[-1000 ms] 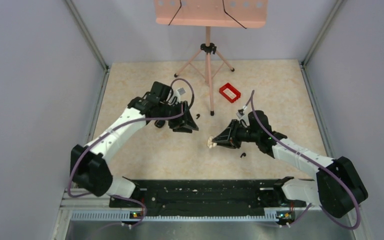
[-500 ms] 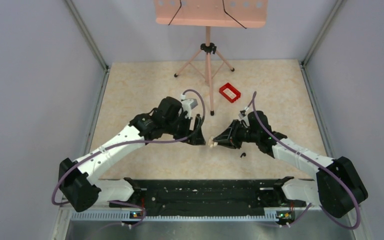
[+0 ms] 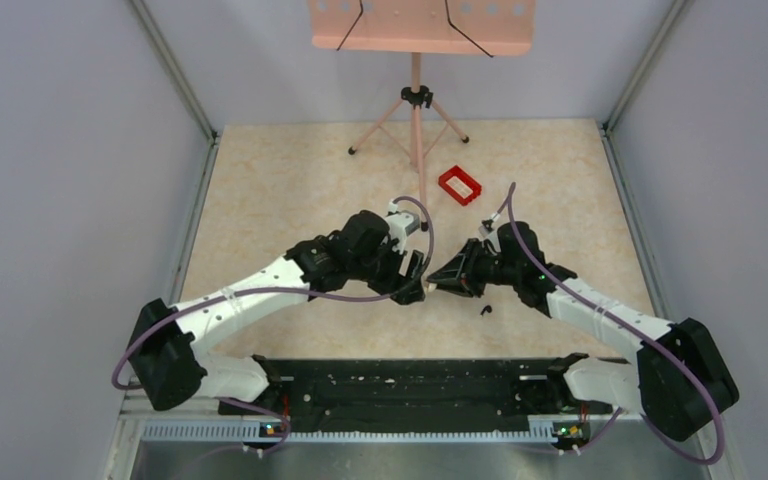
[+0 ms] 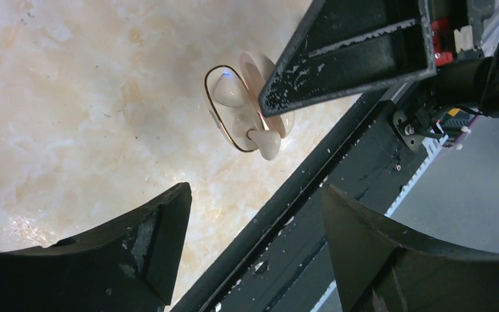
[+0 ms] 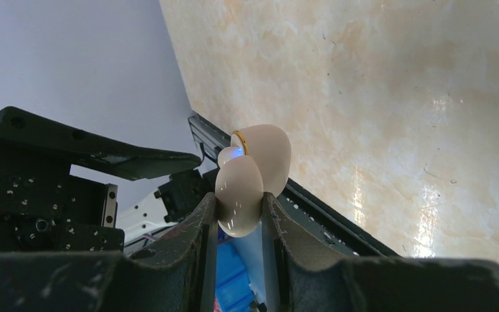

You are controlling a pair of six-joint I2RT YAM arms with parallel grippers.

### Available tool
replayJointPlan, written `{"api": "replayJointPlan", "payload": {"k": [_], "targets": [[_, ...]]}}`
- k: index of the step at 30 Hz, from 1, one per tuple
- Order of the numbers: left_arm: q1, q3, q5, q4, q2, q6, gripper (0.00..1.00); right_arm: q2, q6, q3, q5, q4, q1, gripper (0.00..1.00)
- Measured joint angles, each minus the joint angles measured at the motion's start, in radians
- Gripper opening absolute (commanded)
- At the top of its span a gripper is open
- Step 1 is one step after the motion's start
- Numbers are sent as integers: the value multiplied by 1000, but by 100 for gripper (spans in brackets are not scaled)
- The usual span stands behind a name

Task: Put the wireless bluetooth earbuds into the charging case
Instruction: Adjust the right earbud in the right side groove of the charging case.

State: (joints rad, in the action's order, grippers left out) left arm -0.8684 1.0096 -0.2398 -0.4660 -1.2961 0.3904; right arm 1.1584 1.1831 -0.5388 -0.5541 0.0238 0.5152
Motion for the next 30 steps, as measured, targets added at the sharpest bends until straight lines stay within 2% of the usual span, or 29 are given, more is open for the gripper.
{"api": "replayJointPlan", "payload": {"k": [12, 30], "targets": [[-4, 0, 21, 47, -106, -32, 75, -6, -1, 0, 4, -11, 0, 0], [-4, 4, 125, 9, -121, -58, 74, -14, -2, 0, 17, -18, 0, 0]]}}
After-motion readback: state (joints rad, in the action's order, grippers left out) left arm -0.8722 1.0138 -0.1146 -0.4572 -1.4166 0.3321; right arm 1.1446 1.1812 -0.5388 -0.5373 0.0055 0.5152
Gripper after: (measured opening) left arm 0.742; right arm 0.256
